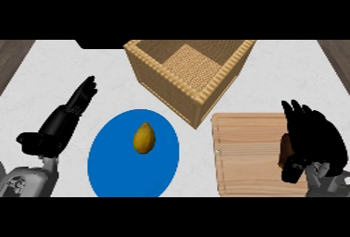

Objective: Pick the sweet potato from the cutting board and place it in the basket

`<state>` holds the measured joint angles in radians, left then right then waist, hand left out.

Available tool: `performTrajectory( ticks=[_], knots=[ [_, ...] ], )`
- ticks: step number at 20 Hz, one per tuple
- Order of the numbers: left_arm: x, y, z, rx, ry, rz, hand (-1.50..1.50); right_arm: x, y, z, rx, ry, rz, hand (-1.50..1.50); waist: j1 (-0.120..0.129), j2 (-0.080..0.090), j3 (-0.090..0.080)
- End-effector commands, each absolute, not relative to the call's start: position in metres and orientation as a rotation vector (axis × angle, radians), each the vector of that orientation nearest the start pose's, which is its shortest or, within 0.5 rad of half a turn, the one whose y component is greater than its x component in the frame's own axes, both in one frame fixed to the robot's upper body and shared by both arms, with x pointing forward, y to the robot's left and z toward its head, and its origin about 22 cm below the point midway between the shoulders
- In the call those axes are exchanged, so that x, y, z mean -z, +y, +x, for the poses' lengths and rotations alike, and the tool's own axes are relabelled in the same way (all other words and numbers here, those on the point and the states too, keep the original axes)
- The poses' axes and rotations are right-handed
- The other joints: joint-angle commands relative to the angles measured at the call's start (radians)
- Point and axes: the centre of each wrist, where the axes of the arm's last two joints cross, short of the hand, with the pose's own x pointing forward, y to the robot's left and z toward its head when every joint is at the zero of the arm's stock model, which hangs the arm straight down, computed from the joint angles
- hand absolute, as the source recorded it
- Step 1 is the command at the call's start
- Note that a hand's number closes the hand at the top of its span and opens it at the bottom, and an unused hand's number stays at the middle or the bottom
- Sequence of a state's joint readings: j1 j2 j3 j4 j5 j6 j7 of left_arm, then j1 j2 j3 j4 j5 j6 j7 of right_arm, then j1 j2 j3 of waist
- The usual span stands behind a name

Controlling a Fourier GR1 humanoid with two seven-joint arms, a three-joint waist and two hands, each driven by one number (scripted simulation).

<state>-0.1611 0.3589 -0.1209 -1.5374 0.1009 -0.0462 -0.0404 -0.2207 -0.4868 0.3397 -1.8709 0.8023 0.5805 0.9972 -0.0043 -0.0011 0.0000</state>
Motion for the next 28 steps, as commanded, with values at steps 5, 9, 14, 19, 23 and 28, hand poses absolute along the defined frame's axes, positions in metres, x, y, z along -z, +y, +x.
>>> performTrajectory(
  ticks=[5,9,14,19,23,28],
  knots=[
    [-0.054,0.284,0.291,0.354,-1.693,0.062,0.00,-0.083,-0.245,0.227,-1.086,-0.661,-1.222,-1.50,-0.003,0.001,0.000],
    [-0.063,0.271,0.283,0.375,-1.690,0.055,0.00,-0.074,-0.227,0.219,-1.093,-0.671,-1.182,-1.50,0.001,0.000,0.000],
    [-0.071,0.269,0.263,0.395,-1.688,0.036,0.00,-0.088,-0.231,0.245,-1.056,-0.736,-1.152,-1.50,0.006,0.000,0.000],
    [-0.064,0.278,0.282,0.381,-1.687,0.045,0.00,-0.063,-0.219,0.228,-1.071,-0.727,-1.163,-1.50,0.003,0.001,0.000],
    [-0.060,0.262,0.291,0.392,-1.683,0.043,0.00,-0.073,-0.219,0.254,-1.090,-0.673,-1.191,-1.50,0.005,0.002,0.000],
    [-0.050,0.257,0.271,0.389,-1.686,0.072,0.00,-0.062,-0.226,0.253,-1.132,-0.618,-1.177,-1.50,0.006,0.001,0.000]
  ],
)
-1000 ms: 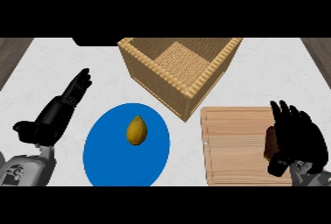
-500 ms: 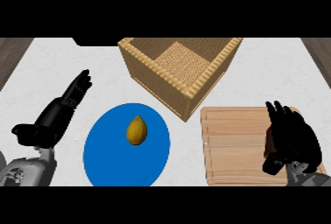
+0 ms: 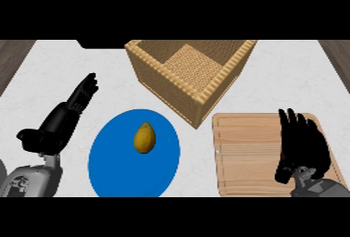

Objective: Pick the sweet potato from the cutting board and place it in the basket

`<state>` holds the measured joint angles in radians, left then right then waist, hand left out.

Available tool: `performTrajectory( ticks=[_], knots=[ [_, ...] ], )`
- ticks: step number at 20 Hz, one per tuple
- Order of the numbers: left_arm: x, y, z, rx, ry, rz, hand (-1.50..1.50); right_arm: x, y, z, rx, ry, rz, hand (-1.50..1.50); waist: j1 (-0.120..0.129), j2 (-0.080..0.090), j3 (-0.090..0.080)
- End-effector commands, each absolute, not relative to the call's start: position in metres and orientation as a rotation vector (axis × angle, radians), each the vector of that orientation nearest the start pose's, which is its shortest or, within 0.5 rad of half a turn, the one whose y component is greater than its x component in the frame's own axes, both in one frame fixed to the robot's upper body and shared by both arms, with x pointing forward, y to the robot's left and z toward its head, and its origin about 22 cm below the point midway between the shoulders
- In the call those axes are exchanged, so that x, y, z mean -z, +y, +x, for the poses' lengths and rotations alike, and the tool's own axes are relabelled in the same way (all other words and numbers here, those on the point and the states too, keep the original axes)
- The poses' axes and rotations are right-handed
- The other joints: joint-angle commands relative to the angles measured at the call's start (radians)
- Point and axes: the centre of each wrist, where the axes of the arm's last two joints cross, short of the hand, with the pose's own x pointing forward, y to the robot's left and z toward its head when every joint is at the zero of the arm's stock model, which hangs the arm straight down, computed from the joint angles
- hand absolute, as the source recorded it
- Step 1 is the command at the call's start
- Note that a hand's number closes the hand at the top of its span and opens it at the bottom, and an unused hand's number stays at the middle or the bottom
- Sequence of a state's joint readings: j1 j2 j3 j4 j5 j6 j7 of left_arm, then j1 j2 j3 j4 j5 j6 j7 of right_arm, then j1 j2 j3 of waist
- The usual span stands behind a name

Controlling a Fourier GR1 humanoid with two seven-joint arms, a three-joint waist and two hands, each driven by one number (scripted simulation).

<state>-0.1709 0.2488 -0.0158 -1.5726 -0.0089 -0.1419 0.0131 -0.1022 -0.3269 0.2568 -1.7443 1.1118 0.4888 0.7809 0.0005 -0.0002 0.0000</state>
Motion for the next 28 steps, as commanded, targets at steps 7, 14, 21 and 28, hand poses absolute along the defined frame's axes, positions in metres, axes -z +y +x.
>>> performTrajectory(
  ticks=[7,14,21,28],
  knots=[
    [-0.060,0.266,0.257,0.383,-1.697,0.060,0.00,-0.034,-0.234,0.266,-1.137,-0.574,-1.207,-1.50,0.004,0.000,0.000],
    [-0.063,0.255,0.272,0.379,-1.686,0.047,0.00,-0.018,-0.259,0.241,-1.123,-0.522,-1.210,-1.50,-0.002,-0.001,0.000],
    [-0.064,0.273,0.285,0.384,-1.703,0.070,0.00,-0.001,-0.258,0.248,-1.117,-0.491,-1.169,-1.50,-0.002,0.000,0.000],
    [-0.059,0.272,0.282,0.379,-1.681,0.047,0.00,0.004,-0.252,0.263,-1.151,-0.442,-1.077,1.50,0.001,0.000,0.000]
  ],
)
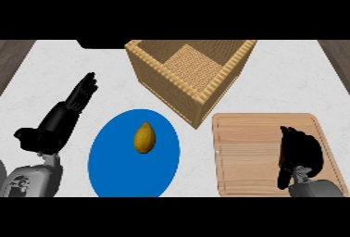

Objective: Pick the sweet potato from the cutting board and place it in the basket

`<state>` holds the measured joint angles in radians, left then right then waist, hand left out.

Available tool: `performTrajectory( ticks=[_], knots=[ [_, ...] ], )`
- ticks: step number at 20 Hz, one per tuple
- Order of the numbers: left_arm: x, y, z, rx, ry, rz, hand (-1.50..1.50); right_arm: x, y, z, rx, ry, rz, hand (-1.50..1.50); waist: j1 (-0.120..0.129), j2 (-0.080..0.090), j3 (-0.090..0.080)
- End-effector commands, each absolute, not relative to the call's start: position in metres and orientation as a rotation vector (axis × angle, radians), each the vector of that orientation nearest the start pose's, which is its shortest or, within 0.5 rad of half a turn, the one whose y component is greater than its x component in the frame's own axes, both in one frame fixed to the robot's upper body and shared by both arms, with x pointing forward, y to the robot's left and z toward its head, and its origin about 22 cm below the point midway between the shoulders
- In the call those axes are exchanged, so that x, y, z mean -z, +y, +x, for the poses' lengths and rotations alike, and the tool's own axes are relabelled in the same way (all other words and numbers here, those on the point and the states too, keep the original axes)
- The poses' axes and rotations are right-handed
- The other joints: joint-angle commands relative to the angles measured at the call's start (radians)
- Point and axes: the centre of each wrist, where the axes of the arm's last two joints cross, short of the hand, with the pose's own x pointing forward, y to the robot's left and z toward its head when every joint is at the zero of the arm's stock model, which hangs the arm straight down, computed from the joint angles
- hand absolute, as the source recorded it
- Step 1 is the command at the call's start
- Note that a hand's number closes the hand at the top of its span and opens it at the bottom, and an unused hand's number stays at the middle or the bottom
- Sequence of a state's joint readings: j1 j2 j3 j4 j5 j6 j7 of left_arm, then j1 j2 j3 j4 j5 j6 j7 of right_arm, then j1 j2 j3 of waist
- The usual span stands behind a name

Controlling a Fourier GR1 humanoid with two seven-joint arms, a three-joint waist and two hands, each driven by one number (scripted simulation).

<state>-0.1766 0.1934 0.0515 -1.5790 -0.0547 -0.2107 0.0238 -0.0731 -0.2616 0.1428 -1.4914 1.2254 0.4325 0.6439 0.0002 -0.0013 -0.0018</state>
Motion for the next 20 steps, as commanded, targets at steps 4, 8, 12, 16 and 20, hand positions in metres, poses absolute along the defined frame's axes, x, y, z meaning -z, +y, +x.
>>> performTrajectory(
  ticks=[4,8,12,16,20],
  knots=[
    [-0.056,0.258,0.278,0.372,-1.673,0.047,0.00,0.018,-0.257,0.253,-1.207,-0.426,-1.064,1.50,0.001,0.001,0.002],
    [-0.055,0.271,0.277,0.391,-1.696,0.034,0.00,0.017,-0.268,0.265,-1.243,-0.404,-1.090,1.50,0.003,0.002,0.002],
    [-0.058,0.253,0.288,0.398,-1.695,0.038,0.00,0.004,-0.178,0.270,-1.305,-0.521,-1.094,1.50,0.008,0.003,0.002],
    [-0.061,0.246,0.287,0.443,-1.712,-0.025,0.00,-0.034,-0.114,0.281,-1.094,-0.763,-1.041,1.50,0.110,0.018,0.008],
    [-0.070,0.231,0.293,0.485,-1.744,-0.084,0.00,-0.052,-0.090,0.288,-1.010,-0.838,-1.082,1.50,0.158,0.029,0.008]
  ],
)
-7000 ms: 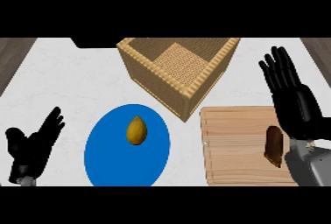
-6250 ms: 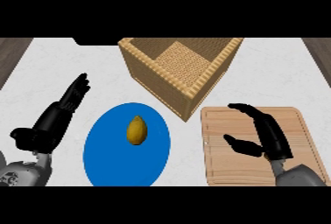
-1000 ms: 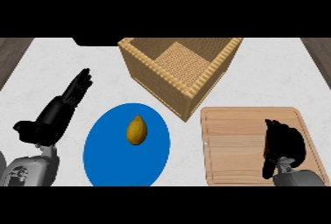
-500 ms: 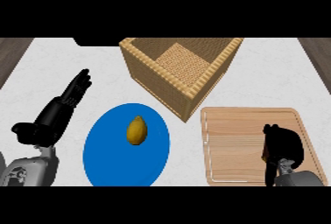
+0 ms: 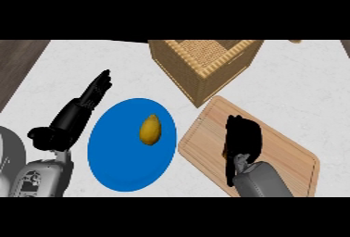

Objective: Pick the sweet potato from the cutting board and place it in the basket

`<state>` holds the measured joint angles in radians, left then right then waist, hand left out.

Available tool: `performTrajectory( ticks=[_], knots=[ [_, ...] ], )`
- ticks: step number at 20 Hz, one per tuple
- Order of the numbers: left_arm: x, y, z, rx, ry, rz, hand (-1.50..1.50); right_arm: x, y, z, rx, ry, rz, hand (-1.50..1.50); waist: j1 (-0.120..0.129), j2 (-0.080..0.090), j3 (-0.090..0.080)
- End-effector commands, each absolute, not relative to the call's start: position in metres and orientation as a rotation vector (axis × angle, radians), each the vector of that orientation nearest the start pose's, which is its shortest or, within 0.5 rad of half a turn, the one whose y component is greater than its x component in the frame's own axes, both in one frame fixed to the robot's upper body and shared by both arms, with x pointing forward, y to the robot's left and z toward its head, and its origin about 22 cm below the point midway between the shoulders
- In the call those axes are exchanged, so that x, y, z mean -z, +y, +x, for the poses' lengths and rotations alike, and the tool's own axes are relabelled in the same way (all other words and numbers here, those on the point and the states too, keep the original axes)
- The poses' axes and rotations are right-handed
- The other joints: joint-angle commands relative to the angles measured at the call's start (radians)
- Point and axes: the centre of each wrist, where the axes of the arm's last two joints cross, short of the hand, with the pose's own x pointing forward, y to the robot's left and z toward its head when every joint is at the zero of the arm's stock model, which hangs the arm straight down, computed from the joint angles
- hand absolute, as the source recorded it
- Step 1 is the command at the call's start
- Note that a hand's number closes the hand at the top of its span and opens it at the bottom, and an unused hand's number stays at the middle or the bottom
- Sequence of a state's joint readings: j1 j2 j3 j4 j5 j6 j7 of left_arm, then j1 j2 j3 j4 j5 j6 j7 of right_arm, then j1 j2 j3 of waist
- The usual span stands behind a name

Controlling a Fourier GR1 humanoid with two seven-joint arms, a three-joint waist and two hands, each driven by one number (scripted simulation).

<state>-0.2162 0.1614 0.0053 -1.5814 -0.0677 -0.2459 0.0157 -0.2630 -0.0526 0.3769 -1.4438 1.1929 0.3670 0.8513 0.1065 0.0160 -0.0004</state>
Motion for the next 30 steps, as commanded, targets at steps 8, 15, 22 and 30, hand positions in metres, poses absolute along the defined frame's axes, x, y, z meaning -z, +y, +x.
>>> performTrajectory(
  ticks=[8,15,22,30],
  knots=[
    [-0.068,0.218,0.300,0.516,-1.738,-0.122,0.00,-0.094,-0.052,0.295,-0.703,-1.082,-1.023,1.50,0.093,0.016,0.005],
    [-0.072,0.217,0.304,0.539,-1.723,-0.118,0.00,-0.155,-0.024,0.291,-0.403,-1.472,-0.998,1.50,0.097,-0.002,0.001],
    [-0.068,0.209,0.308,0.522,-1.724,-0.108,0.00,-0.191,0.000,0.298,-0.231,-1.579,-1.027,1.50,0.075,-0.004,-0.004],
    [-0.066,0.215,0.310,0.517,-1.699,-0.086,0.00,-0.221,0.016,0.326,-0.180,-1.484,-1.199,1.50,0.064,-0.006,-0.008]
  ],
)
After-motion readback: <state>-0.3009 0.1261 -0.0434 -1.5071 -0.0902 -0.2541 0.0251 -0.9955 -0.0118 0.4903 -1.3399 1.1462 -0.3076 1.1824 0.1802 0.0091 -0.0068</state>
